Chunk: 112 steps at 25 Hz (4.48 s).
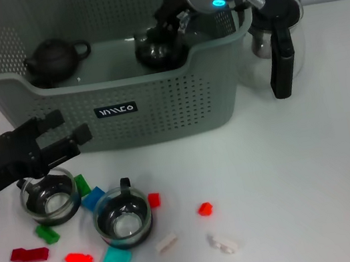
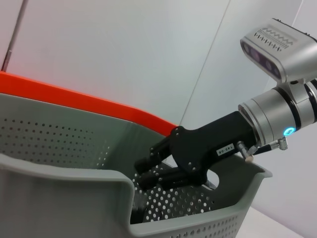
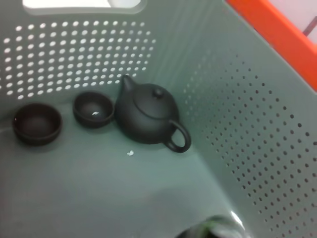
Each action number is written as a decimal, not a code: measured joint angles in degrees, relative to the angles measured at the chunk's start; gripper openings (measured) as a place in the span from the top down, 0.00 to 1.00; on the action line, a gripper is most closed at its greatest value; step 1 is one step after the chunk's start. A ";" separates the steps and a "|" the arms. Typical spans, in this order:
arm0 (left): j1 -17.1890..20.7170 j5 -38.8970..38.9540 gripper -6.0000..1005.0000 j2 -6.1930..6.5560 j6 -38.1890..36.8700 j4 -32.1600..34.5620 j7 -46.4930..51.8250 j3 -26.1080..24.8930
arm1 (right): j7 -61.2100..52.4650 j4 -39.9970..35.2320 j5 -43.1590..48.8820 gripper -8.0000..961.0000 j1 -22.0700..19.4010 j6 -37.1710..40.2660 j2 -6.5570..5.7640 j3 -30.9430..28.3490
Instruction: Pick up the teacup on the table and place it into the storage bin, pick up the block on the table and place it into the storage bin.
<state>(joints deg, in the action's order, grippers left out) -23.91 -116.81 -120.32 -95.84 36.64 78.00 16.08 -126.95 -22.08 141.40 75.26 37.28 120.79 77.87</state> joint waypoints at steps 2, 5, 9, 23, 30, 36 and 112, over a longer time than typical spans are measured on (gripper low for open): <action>0.01 0.00 0.14 0.00 0.03 0.00 -0.01 0.00 | -0.59 -0.43 0.06 0.73 -0.01 -0.10 -0.11 0.04; 0.01 0.00 0.14 0.00 0.05 0.00 -0.02 0.01 | -1.75 -2.05 0.16 0.60 -0.02 0.88 -0.42 0.01; 0.01 0.07 0.14 0.00 0.06 0.02 -0.02 0.00 | -5.85 -10.66 3.00 0.43 -1.20 7.87 -1.22 -0.92; -0.19 1.45 0.14 0.21 -0.11 0.10 -0.06 -0.88 | -6.13 -60.10 -11.06 0.27 -22.93 43.00 -2.04 -7.85; -0.73 1.68 0.14 0.34 -0.24 0.10 0.32 -0.87 | 5.05 -65.21 -25.61 0.27 -33.30 59.60 -2.43 -18.78; -0.77 2.46 0.14 0.42 -0.35 0.10 0.65 -0.87 | 12.54 -65.08 -29.38 0.27 -40.26 69.00 -2.32 -24.90; -7.76 -46.71 0.15 -3.57 -2.16 43.94 40.61 52.60 | 34.58 -23.98 -21.08 0.27 -42.53 55.86 -1.56 -32.10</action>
<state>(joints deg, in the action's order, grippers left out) -31.67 -163.52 -123.90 -98.00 80.58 118.61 68.67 -92.37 -46.05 120.32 32.73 93.14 119.23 45.78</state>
